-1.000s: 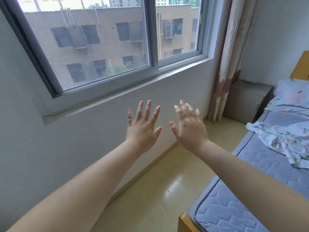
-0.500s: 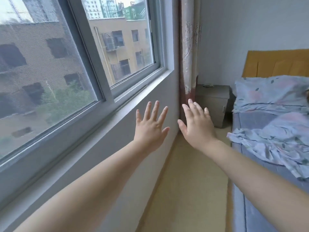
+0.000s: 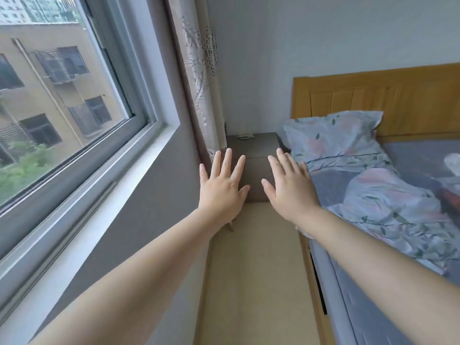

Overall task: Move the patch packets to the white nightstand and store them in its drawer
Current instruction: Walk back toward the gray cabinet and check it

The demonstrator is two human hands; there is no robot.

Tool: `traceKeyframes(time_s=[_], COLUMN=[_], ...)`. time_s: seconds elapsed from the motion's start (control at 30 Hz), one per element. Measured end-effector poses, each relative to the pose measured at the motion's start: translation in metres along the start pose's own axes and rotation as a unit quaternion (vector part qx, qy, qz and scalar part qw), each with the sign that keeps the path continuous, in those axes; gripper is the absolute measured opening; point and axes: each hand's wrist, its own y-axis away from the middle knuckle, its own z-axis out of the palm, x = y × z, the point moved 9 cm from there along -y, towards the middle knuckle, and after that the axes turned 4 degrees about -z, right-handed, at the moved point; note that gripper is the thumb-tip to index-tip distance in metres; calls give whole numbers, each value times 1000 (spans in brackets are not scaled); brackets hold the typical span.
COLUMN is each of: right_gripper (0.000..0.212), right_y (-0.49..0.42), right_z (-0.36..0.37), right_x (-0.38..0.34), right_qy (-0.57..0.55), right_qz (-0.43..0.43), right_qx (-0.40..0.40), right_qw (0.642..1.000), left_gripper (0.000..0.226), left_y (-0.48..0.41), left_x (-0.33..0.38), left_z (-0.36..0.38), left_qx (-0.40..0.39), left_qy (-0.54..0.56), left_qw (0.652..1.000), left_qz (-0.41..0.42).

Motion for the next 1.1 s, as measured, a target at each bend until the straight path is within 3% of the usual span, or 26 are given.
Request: traceKeyframes(time_s=[0.13,0.37,0.73,1.1], right_gripper=[58,58,59,59], right_y=[-102,-267,-550,-770], right_z=[46,116,292,476], right_x=[75,171,297,438], right_qy=[3,22,70,58], right_qz=[23,37,65,52], right_qx=[-12,-35,-98,-180], right_qw=[1000,998,991,981], left_gripper=[69,68,66,65], left_y=[-130,-326,-654,-914], left_x=[13,9,-19,-34], left_z=[50,132,292,467], left_qx=[-6,-27,-42,-138], left_qy=[18,38,-1,53], left_qw=[1000,999,995,988], left_qz=[12,29,88,36])
